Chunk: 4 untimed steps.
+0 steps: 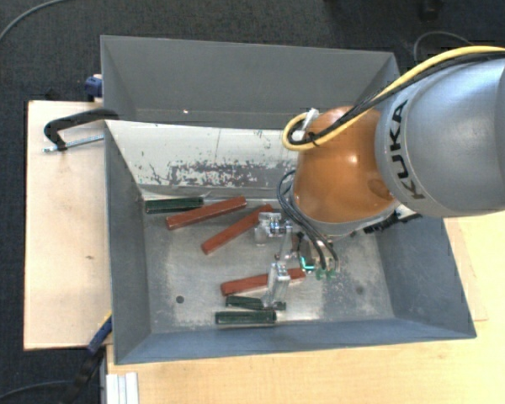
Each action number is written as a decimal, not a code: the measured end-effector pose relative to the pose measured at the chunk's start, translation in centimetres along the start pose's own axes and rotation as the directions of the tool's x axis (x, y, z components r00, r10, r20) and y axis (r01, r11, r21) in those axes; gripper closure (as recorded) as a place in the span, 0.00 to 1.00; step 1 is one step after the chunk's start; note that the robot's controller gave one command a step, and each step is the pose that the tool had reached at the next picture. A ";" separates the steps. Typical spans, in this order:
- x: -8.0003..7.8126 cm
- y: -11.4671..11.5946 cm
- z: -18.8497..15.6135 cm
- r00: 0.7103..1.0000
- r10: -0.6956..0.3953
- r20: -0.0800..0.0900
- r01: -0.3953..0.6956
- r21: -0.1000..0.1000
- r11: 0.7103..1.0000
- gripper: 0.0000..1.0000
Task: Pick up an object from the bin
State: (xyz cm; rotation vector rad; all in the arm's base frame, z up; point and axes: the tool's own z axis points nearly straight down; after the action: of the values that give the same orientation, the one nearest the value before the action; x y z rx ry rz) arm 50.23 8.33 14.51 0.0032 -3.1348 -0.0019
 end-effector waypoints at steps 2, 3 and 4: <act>-0.9 -3.6 7.2 0.999 -0.039 0.009 0.039 -0.001 0.999 1.00; -3.5 -5.2 6.9 0.868 -0.496 0.013 0.496 0.005 0.868 1.00; -1.9 -8.6 6.8 0.517 -0.855 0.021 0.855 0.025 0.518 1.00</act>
Offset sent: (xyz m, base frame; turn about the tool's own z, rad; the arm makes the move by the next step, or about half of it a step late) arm 0.0070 -0.0373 -0.0751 -0.0392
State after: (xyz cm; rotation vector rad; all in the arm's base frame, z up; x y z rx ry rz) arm 52.11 -0.28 7.65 1.5576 -2.7570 0.0105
